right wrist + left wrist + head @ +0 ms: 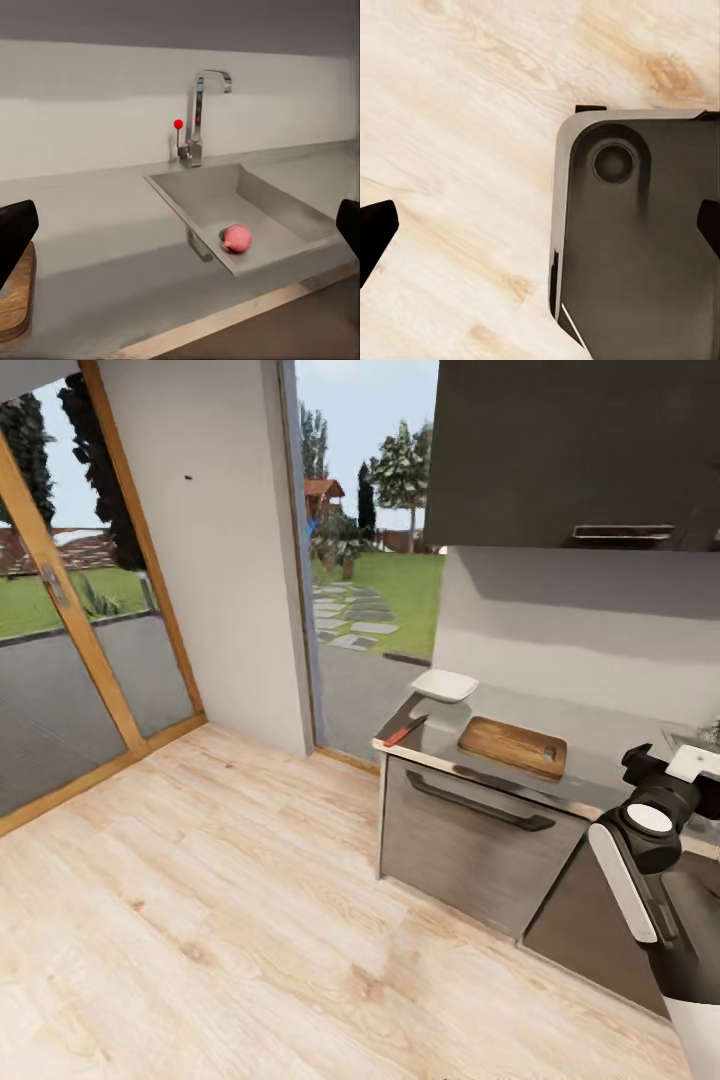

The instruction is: In the kitchen, take the Vidalia onion out of the sink, dice it on the chopping board with the paring knife, put the diced onion into the bowl on the countertop, then place both the paring knife and the chopping board into the sink.

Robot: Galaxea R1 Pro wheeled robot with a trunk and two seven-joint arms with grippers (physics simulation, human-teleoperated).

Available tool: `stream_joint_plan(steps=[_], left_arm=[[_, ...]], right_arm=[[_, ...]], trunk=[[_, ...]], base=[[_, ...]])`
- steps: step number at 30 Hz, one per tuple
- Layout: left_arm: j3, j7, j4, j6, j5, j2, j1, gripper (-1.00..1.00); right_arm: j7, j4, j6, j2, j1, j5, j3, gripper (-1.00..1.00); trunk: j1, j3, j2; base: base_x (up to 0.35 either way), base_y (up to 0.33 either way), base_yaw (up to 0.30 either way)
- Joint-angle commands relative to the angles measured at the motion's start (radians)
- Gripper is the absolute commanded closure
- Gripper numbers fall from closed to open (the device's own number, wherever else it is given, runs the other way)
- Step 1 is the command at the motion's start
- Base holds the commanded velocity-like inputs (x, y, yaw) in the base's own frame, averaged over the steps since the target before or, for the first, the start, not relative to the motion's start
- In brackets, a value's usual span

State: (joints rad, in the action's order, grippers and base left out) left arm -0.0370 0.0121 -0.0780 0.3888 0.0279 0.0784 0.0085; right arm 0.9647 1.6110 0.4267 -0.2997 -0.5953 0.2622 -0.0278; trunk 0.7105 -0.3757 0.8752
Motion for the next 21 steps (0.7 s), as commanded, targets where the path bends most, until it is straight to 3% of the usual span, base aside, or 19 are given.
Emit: stream_joint_plan(steps=[1, 21], left_arm=[[-0.003, -0.001, -0.002, 0.001, 0.003, 0.0, 0.001, -1.0], [-0.003, -0.001, -0.001, 0.001, 0.003, -0.002, 0.001, -1.0]], right_arm=[[0.008, 0.001, 0.009, -0.001, -0.001, 0.005, -0.003, -1.0], [0.005, -0.009, 0.012, -0.005, -0.001, 0.003, -0.003, -1.0]], trunk=[[0.0, 0.0, 0.001], [0.0, 0.007, 0.001]], base=[[0.0, 0.336, -0.264], [0.0, 0.336, -0.267]])
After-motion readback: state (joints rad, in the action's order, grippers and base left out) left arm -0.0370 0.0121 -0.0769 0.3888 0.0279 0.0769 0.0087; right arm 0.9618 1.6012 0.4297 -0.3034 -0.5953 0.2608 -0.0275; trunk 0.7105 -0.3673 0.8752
